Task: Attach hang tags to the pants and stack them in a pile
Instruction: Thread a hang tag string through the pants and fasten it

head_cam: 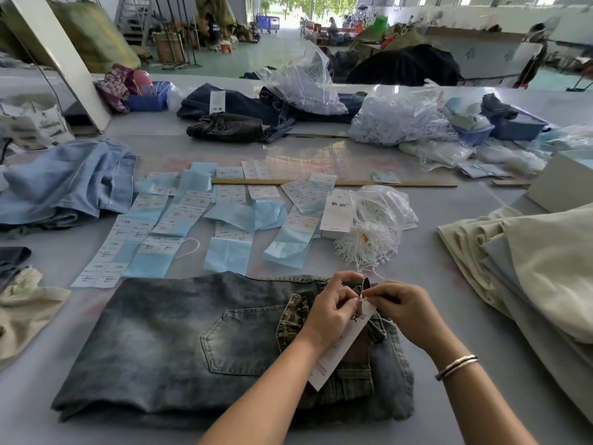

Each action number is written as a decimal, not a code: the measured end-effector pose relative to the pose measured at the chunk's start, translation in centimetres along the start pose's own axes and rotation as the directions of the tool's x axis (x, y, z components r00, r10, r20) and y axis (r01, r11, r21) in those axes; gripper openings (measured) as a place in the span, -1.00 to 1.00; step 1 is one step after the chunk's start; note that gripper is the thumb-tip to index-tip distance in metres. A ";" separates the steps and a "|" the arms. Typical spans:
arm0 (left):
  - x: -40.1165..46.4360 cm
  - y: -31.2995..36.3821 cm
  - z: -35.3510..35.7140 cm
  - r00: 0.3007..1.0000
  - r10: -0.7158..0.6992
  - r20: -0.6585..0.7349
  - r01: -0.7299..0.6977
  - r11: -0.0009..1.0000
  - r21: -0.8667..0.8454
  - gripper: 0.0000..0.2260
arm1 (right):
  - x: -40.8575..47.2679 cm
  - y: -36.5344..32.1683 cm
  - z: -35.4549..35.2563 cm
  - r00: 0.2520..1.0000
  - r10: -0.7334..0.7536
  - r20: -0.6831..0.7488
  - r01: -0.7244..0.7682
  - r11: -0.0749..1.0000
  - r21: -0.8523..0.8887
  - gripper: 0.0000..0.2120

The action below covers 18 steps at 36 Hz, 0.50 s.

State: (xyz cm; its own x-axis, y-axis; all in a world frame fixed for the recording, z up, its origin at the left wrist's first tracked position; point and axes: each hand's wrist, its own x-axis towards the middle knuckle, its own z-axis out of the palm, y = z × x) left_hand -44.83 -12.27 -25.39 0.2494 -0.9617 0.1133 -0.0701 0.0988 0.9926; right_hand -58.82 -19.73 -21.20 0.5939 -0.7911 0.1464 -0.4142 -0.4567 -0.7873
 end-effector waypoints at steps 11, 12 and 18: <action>-0.1 0.0 0.1 0.999 0.000 -0.047 0.000 1.000 -0.004 -0.71 | 0.0 -0.1 0.0 1.000 0.004 0.003 -0.004 1.000 0.018 -0.82; -0.1 0.0 0.1 0.999 0.003 -0.052 -0.003 1.000 -0.002 -0.72 | -0.1 -0.1 0.0 1.000 0.007 0.001 -0.007 1.000 0.027 -0.82; -0.1 0.1 0.2 0.998 0.004 -0.059 -0.004 1.000 -0.001 -0.74 | -0.3 -0.3 0.3 0.999 0.031 -0.042 -0.027 0.995 0.095 -0.81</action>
State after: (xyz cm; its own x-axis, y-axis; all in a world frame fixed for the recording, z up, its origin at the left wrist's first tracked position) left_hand -45.09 -12.27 -25.34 0.3061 -0.9444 0.1196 -0.0704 0.1029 0.9922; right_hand -58.67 -19.22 -21.19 0.5514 -0.8212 0.1469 -0.3626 -0.3944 -0.8443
